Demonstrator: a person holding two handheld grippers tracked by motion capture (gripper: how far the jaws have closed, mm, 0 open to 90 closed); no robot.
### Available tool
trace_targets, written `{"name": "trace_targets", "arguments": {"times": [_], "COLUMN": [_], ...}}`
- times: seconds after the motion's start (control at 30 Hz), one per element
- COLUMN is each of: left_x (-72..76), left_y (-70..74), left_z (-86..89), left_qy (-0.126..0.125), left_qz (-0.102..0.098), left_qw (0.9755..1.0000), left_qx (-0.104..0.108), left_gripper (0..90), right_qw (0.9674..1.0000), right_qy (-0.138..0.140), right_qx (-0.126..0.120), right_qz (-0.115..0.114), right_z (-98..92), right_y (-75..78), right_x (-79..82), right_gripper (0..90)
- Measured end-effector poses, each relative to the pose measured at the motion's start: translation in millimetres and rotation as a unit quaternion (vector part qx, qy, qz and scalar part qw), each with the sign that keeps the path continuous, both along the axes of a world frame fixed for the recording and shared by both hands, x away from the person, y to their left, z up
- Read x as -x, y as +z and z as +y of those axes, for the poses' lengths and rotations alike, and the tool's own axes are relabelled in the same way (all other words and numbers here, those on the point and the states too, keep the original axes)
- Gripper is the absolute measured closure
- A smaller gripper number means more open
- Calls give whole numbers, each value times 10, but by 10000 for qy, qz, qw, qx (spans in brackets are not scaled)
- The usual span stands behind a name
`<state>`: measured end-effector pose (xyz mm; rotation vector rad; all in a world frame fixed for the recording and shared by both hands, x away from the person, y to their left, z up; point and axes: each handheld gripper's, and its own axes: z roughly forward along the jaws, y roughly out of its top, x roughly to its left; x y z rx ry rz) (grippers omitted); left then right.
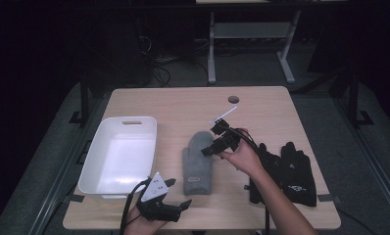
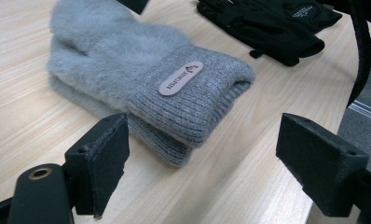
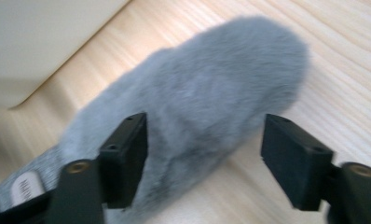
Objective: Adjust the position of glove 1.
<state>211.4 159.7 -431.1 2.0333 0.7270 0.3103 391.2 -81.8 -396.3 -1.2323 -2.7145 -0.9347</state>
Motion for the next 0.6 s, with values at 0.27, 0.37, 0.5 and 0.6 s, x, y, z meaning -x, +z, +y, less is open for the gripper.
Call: {"name": "trace_targets", "arguments": {"times": [0.27, 0.37, 0.5, 0.6], "left_x": [-3, -10, -15, -17], "left_y": [-3, 5, 8, 5], "left_z": [-12, -7, -5, -12], "left_qy": [-31, -40, -35, -56], "left_qz": [31, 15, 23, 40], "left_qw": [10000, 10000, 10000, 10000], "left_qx": [35, 34, 52, 49], "left_gripper": [169, 169, 169, 171], "right_qw": [9983, 9975, 9965, 9951], "right_qy": [-441, -515, -593, -624], "right_qx": [-190, -218, -178, -264], "right_qz": [329, 421, 557, 715], "right_z": [-82, -51, 20, 52], "right_y": [-130, -165, -240, -321], "right_x": [-243, -307, -384, -432], "right_gripper": [283, 283, 264, 254]}}
